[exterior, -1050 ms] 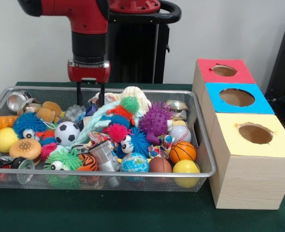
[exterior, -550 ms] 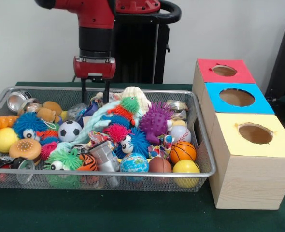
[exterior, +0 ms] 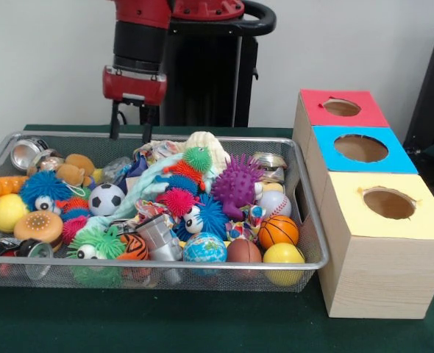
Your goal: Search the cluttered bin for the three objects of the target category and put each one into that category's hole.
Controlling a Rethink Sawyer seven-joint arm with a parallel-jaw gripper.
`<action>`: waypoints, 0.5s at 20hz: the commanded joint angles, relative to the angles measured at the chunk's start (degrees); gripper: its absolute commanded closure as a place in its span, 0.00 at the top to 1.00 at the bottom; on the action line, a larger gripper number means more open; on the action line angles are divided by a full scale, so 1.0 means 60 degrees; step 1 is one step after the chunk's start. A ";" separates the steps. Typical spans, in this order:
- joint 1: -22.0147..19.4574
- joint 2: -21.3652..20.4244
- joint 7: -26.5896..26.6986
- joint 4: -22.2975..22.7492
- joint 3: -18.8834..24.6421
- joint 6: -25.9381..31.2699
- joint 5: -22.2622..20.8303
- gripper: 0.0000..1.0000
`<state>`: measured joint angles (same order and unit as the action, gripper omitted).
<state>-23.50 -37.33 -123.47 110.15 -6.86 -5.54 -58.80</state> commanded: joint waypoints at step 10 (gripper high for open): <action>0.0501 0.1035 -0.0817 -0.1608 -0.1835 -0.1219 0.1454 1.00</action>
<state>-21.05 -34.81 -123.47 107.53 -15.84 -6.57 -54.11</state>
